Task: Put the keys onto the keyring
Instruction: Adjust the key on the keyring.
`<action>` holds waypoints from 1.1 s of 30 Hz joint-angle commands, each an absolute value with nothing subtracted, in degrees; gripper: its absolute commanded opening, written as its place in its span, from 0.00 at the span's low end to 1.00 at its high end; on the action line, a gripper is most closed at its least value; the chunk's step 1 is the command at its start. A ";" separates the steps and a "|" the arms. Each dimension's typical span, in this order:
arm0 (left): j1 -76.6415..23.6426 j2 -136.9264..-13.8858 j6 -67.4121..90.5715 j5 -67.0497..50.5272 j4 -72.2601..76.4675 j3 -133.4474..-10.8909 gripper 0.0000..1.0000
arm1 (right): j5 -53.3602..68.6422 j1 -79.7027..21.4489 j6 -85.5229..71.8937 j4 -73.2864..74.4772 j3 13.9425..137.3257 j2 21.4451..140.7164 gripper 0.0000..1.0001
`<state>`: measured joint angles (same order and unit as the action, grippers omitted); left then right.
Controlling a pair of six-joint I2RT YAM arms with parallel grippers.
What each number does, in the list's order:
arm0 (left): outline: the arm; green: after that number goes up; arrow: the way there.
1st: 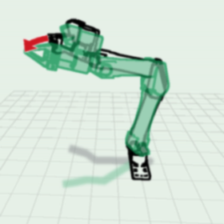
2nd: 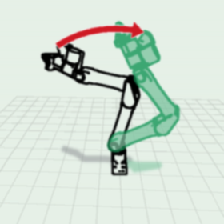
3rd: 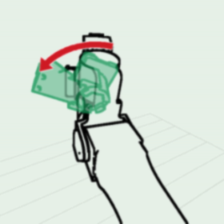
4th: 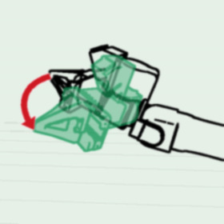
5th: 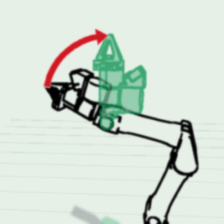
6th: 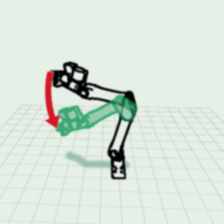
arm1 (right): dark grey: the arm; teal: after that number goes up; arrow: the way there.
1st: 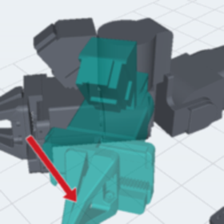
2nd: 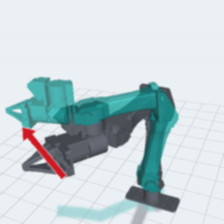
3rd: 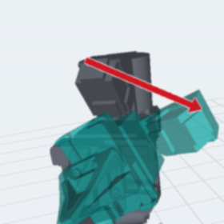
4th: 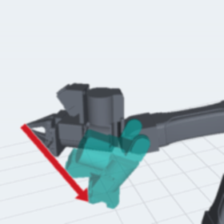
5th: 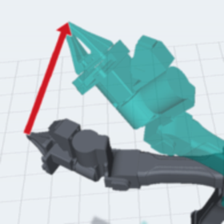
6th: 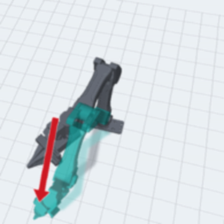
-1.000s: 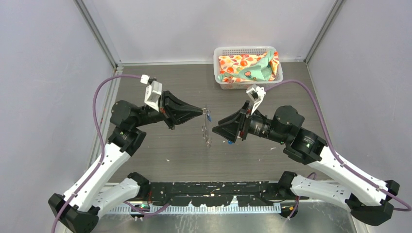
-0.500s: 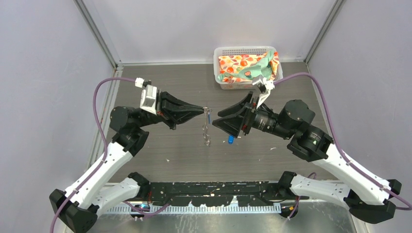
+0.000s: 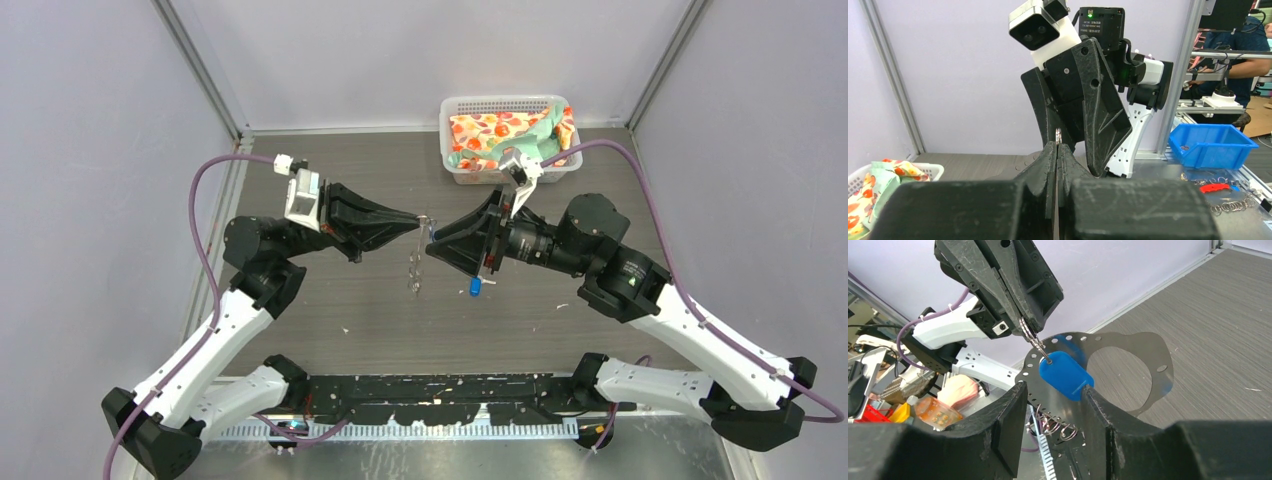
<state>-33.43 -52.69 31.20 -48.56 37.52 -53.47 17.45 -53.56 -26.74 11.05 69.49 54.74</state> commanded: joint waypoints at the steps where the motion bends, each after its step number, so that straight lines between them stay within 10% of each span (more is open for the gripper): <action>1: -33.60 -52.21 31.80 -47.56 41.08 -56.21 0.00 | 16.44 -53.78 -25.75 8.67 70.92 54.38 0.48; 8: -33.58 -51.95 31.86 -47.36 40.32 -55.99 0.00 | 13.49 -53.84 -25.42 8.30 70.52 53.83 0.36; 28: -33.64 -52.11 31.01 -46.25 38.76 -55.80 0.00 | -5.71 -66.03 -12.81 14.67 73.40 55.75 0.47; 33: -33.57 -51.71 30.82 -46.14 38.13 -55.43 0.00 | -16.21 -69.28 -9.82 14.64 73.33 54.92 0.27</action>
<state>-33.43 -52.66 31.24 -47.64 36.67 -53.47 -4.36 -67.66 -14.20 15.46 71.42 56.01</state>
